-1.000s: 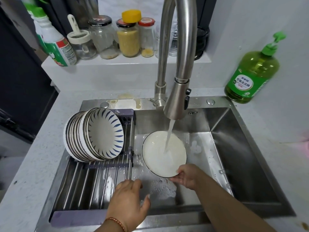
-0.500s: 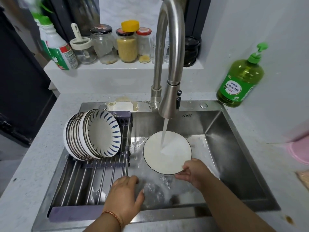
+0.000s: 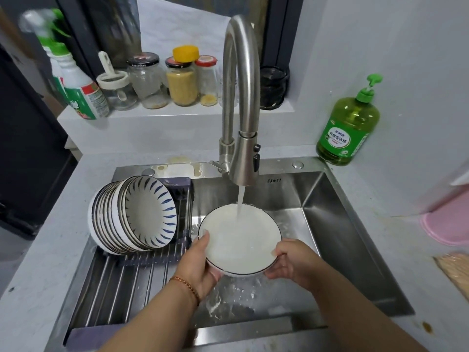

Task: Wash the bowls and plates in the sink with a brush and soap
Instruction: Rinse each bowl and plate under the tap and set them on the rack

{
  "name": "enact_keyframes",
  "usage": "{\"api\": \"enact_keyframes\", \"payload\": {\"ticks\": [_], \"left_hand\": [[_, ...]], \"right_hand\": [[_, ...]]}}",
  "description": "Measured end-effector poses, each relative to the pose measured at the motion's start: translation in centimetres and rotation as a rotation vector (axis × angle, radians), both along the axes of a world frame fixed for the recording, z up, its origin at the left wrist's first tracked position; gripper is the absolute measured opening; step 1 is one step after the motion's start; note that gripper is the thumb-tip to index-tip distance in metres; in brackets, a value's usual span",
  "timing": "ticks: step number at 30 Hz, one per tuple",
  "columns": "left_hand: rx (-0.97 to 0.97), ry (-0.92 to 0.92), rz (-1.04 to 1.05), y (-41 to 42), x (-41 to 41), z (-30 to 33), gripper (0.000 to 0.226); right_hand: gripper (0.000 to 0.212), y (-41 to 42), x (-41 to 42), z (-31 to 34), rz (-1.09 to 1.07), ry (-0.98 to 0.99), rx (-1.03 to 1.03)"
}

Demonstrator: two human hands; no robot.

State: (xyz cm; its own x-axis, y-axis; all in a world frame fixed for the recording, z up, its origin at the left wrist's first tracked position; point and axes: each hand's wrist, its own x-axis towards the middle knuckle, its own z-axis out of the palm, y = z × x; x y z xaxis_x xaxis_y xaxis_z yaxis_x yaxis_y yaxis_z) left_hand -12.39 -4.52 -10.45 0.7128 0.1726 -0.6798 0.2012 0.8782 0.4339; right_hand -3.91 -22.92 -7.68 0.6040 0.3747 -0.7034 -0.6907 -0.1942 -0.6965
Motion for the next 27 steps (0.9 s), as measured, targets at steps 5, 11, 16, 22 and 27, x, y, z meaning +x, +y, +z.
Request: {"api": "enact_keyframes", "payload": {"ticks": [5, 11, 16, 22, 27], "left_hand": [[0.040, -0.024, 0.022, -0.3, 0.1, -0.2, 0.037], [0.100, -0.037, 0.019, -0.4, 0.4, -0.2, 0.037], [0.149, -0.046, -0.046, -0.3, 0.3, 0.2, 0.045], [0.173, -0.102, -0.109, -0.9, 0.2, 0.7, 0.053], [0.186, -0.130, -0.094, -0.4, 0.3, 1.1, 0.052]], "right_hand": [[0.046, -0.3, -0.1, -0.8, 0.075, -0.605, -0.340], [0.065, 0.4, -2.8, 0.0, 0.890, -1.065, -0.492], [0.055, 3.5, -4.0, -0.6, 1.059, -0.958, -0.294], [0.069, 7.5, -1.7, 0.0, 1.156, -0.975, -0.359], [0.060, 8.4, 0.2, -1.4, 1.181, -1.093, -0.461]]}}
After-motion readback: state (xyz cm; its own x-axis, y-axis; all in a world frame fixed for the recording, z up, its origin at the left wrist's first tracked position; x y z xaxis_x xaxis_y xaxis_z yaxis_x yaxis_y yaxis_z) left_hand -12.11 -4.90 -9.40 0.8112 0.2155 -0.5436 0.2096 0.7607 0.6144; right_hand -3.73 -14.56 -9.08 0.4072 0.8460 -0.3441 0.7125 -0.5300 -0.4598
